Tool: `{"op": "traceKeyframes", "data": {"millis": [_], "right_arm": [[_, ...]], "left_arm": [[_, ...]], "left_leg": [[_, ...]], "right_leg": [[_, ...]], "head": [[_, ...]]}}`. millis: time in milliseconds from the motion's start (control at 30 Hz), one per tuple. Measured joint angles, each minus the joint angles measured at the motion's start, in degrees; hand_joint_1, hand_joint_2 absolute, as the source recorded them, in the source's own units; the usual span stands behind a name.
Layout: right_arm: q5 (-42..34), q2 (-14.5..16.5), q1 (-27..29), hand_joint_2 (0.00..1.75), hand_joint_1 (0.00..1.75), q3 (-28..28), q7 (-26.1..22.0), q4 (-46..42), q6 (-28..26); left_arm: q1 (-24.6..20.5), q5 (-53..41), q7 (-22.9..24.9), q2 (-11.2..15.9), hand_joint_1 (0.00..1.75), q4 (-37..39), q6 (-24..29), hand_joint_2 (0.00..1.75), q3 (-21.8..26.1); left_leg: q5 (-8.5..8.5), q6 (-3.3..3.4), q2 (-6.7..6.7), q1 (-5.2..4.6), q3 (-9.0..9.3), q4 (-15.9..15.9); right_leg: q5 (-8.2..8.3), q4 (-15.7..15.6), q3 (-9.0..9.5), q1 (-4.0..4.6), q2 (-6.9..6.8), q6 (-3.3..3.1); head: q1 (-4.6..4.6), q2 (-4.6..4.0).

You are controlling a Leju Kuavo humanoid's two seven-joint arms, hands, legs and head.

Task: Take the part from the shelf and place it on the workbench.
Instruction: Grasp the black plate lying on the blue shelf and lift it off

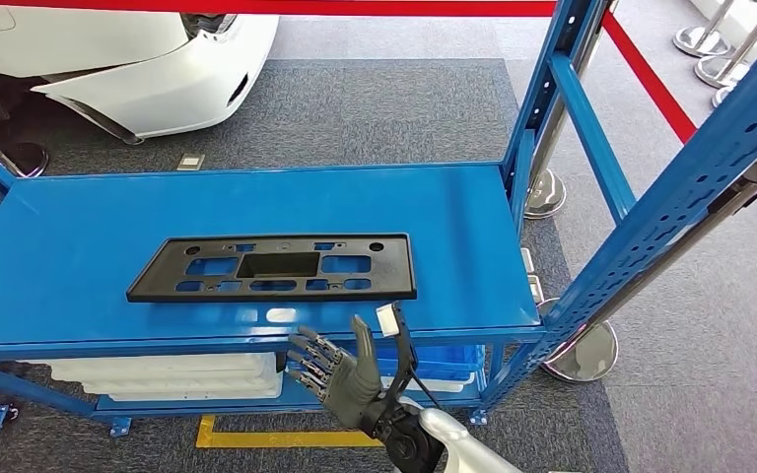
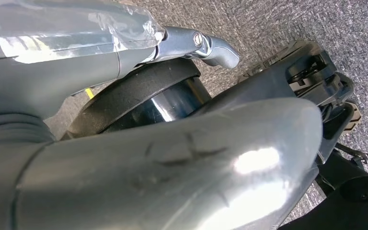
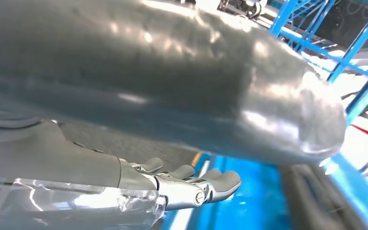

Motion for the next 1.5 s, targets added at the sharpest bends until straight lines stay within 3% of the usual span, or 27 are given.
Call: {"op": "traceKeyframes", "data": {"millis": [300, 433, 567, 833, 1100, 1333, 1500], "right_arm": [[3.75, -3.06, -0.57, 0.00, 0.00, -1.85, 1.44, -9.34, -0.12], [13.26, -4.61, -1.38, 0.00, 0.00, -2.23, 0.54, -13.16, -4.79], [29.14, -7.60, -2.88, 1.75, 0.00, -4.31, 4.29, -19.13, -15.34], [55.97, -11.72, -5.90, 1.75, 0.00, -5.65, 17.29, -28.74, -18.75], [71.66, -13.13, -9.45, 1.75, 0.00, -3.76, 29.99, -30.29, -12.36], [75.51, -13.07, -11.31, 1.75, 0.00, -0.49, 28.81, -27.90, -7.25], [80.58, -12.86, -13.21, 1.75, 0.00, 2.02, 28.57, -23.92, -6.66]], "left_arm": [[0.11, -0.17, -0.51, 0.00, 0.00, 0.02, 0.01, 0.00, -0.02], [0.38, 0.29, -1.38, 0.02, 0.00, 0.05, 0.07, 0.00, -0.01], [1.30, 0.86, -3.65, 0.28, 0.00, 0.16, 0.07, 0.00, 0.00], [1.65, 1.15, -3.49, 0.46, 0.00, 0.17, -0.01, 0.00, 0.00], [1.01, 1.21, -0.80, 0.32, 0.00, 0.15, 0.37, 0.00, 0.00], [0.48, 0.83, 0.39, -0.04, 0.00, 0.15, 0.76, 0.00, 0.00], [0.24, 0.74, 0.54, -0.20, 0.00, 0.15, 0.87, 0.00, 0.00]], "left_leg": [[0.00, 0.00, 0.00, 0.00, 0.00, 0.03], [0.00, 0.00, 0.00, -0.01, 0.00, 0.03], [0.00, 0.00, 0.00, -0.03, 0.00, 0.05], [0.00, 0.01, 0.02, -0.02, -0.01, 0.06], [0.00, 0.00, 0.01, 0.02, -0.03, 0.06], [0.00, 0.00, -0.01, 0.02, -0.09, 0.06], [0.00, 0.00, -0.01, 0.02, -0.10, 0.06]], "right_leg": [[0.00, 0.00, 0.00, 0.00, -0.01, 0.00], [0.00, 0.00, 0.00, -0.01, 0.00, 0.00], [0.02, 0.00, 0.00, -0.03, 0.00, 0.03], [0.04, 0.00, 0.00, -0.04, 0.02, 0.06], [0.05, 0.00, 0.01, 0.00, 0.00, 0.06], [0.04, 0.02, -0.02, 0.01, -0.02, 0.06], [0.05, 0.02, -0.03, 0.00, -0.02, 0.06]], "head": [[0.01, 0.01], [-0.03, 0.00], [-0.02, 0.01], [0.02, 0.00], [-0.04, 0.00], [-0.02, 0.01], [-0.01, 0.00]]}}
